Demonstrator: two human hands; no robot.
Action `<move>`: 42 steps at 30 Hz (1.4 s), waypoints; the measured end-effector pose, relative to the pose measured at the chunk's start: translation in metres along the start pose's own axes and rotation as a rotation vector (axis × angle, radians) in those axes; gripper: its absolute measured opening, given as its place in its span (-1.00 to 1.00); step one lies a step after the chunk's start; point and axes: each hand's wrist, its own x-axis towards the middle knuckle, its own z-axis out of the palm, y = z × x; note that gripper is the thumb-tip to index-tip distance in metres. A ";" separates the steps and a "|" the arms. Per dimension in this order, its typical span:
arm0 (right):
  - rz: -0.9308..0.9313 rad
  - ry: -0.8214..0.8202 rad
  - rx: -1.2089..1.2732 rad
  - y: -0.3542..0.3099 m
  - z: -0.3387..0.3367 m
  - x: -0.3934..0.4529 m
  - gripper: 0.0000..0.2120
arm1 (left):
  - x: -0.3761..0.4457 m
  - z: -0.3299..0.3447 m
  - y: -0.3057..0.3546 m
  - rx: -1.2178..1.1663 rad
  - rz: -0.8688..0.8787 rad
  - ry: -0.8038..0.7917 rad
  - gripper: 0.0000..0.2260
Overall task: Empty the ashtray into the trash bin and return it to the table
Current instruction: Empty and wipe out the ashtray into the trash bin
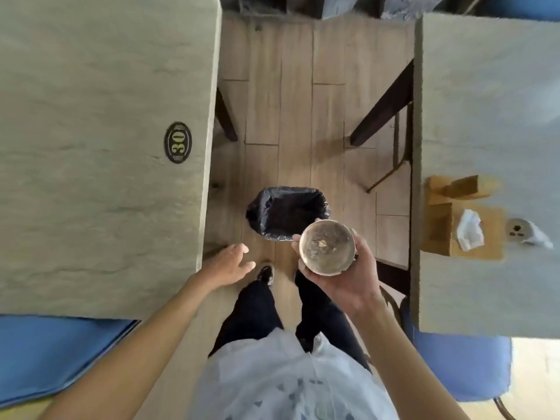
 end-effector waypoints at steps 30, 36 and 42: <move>0.195 0.153 0.061 -0.063 -0.188 0.373 -0.41 | 0.395 0.074 -0.034 -0.223 -0.497 0.050 -0.47; 0.086 0.402 0.062 -0.070 -0.244 0.420 -0.32 | 0.433 0.100 -0.043 -0.262 -0.471 0.115 -0.64; 0.034 0.591 -0.144 -0.076 -0.261 0.469 -0.44 | 0.439 0.113 -0.061 -0.151 -0.364 0.160 -0.79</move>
